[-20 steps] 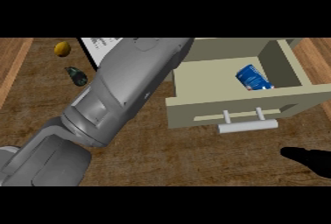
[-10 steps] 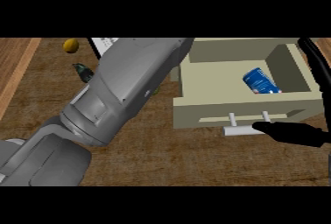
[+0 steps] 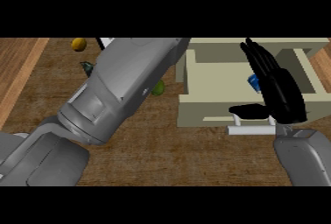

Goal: Pick up the can, place it into the drawer and close the drawer

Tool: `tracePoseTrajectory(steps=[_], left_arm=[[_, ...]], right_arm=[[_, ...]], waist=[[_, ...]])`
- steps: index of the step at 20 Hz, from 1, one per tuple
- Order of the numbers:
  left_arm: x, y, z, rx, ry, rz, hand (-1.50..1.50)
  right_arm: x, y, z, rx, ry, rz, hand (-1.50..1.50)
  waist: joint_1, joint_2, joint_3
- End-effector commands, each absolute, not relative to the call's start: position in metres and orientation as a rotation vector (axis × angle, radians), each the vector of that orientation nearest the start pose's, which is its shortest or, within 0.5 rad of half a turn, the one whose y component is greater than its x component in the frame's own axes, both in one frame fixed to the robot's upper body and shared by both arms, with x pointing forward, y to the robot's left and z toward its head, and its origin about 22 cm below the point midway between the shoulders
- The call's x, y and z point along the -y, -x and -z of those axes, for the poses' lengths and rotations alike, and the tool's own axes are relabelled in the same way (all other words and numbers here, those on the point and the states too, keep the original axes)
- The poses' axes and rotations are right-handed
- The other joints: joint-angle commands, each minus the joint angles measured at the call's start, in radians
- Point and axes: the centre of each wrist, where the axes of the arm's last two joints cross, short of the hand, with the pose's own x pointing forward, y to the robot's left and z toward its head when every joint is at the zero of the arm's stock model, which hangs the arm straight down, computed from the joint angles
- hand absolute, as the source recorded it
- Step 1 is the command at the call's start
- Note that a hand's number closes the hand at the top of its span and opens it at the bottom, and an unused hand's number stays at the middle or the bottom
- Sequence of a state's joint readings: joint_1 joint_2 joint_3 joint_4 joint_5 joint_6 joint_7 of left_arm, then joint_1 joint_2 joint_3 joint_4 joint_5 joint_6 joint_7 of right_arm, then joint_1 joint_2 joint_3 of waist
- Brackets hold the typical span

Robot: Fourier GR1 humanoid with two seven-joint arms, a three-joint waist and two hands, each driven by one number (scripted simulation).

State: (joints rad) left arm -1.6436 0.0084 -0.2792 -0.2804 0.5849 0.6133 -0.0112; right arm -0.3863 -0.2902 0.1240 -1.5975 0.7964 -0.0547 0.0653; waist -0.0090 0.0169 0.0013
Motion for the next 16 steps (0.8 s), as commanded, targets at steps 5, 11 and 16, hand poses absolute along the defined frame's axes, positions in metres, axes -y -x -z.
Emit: tracePoseTrajectory(steps=[5, 11, 16], left_arm=[[-0.005, -0.447, -0.255, 1.722, -0.051, -0.015, -1.5], [-0.032, -0.455, -0.26, 1.723, -0.093, -0.014, -1.5], [-0.043, -0.455, -0.264, 1.706, -0.064, 0.003, -1.5]], right_arm=[[0.209, -0.357, -0.061, 1.777, 1.009, -0.976, -1.5], [0.177, -0.394, -0.062, 1.761, 1.102, -0.946, -1.5], [0.201, -0.417, -0.06, 1.762, 1.219, -0.858, -1.5]], waist=[[0.023, -0.004, 0.0], [0.039, -0.006, 0.0], [0.07, -0.008, 0.0]])
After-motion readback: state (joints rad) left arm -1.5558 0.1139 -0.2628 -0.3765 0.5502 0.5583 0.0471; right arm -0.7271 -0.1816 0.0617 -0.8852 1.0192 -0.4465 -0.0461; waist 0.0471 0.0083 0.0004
